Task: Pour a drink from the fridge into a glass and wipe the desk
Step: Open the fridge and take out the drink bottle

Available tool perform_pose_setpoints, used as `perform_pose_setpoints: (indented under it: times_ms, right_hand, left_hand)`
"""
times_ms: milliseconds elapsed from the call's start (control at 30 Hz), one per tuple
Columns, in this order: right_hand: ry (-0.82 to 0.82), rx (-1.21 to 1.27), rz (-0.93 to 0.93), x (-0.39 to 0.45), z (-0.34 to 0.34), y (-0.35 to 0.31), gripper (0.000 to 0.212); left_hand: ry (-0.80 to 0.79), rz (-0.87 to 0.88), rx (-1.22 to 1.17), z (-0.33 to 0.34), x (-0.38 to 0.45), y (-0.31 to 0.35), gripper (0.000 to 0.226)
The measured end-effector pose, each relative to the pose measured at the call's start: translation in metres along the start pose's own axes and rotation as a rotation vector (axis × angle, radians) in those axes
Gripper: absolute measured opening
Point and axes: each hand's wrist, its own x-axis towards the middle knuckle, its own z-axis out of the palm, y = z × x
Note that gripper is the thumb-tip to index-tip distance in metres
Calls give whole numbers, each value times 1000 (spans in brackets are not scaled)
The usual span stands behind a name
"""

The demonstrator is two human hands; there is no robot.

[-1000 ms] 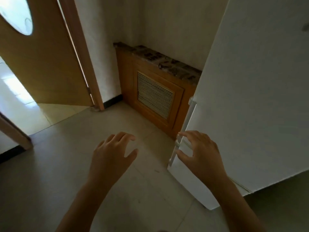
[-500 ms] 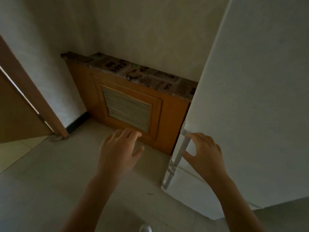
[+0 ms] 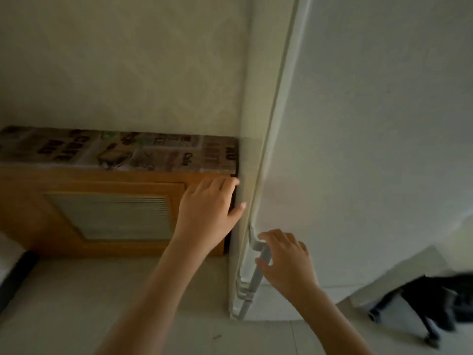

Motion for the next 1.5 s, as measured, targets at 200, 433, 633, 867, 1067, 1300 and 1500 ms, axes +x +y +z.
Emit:
perform_pose_setpoints:
  times_ms: [200,433,633,867,1067,1300,1500]
  right_hand:
    - [18,-46,198,20,15,-36,33]
    - [137,-69,590,29,32,-53,37]
    - [129,-95,633,28,40,-58,43]
    - [100,-247,551,27,37,-64,30]
    - [119,-218,598,29,38,-61,42]
    - [78,-232,602,-19,40,-51,57]
    - [297,-20,842,-83,32,-55,67]
  left_hand:
    - [110,261,-290,-10,61,-6,77]
    - [176,424,-488,-4,88,-10,88]
    - [161,447,-492,12,89,-2,109]
    - [197,434,-529,17,87,0,102]
    - [244,452,-493,18,87,-2,98]
    - [189,596,-618,18,64,14,91]
    - [30,759,-891,0,22,55,96]
